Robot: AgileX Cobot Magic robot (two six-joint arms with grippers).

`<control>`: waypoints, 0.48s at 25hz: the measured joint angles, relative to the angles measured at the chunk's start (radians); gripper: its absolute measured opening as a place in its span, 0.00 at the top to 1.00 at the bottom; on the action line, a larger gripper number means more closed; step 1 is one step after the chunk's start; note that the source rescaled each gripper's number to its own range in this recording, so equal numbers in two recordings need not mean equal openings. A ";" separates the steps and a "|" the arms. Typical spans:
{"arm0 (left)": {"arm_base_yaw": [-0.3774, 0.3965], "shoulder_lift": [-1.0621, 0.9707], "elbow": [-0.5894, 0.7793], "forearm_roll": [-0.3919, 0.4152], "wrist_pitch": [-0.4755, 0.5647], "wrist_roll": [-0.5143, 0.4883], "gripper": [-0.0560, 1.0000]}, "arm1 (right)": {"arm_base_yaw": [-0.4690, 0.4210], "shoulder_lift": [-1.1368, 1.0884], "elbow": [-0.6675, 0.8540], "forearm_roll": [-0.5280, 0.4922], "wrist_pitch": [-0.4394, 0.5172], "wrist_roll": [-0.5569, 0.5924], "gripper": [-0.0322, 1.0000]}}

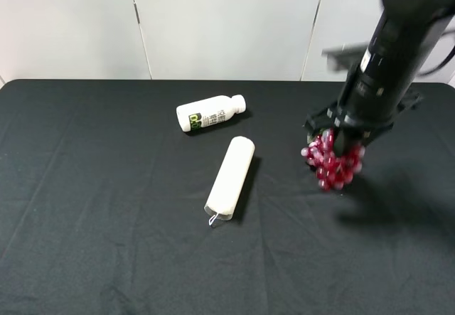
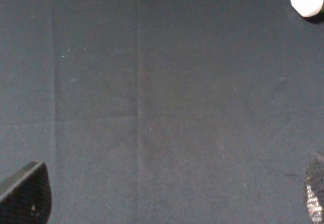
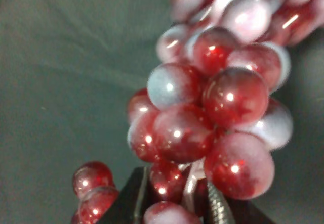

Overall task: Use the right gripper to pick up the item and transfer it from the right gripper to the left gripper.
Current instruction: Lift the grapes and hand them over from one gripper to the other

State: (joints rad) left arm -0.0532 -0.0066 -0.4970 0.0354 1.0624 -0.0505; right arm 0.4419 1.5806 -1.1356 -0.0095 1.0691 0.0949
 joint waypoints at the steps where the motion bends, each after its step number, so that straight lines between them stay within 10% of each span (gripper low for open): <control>1: 0.000 0.000 0.000 0.000 0.000 0.000 0.00 | 0.000 -0.011 -0.029 0.000 0.020 -0.002 0.95; 12: 0.000 0.000 0.000 0.000 0.000 0.000 0.00 | 0.000 -0.098 -0.296 0.001 0.146 -0.033 0.97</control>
State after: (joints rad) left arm -0.0532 -0.0066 -0.4970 0.0354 1.0624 -0.0505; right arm 0.4419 1.4823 -1.4317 -0.0089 1.2151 0.0618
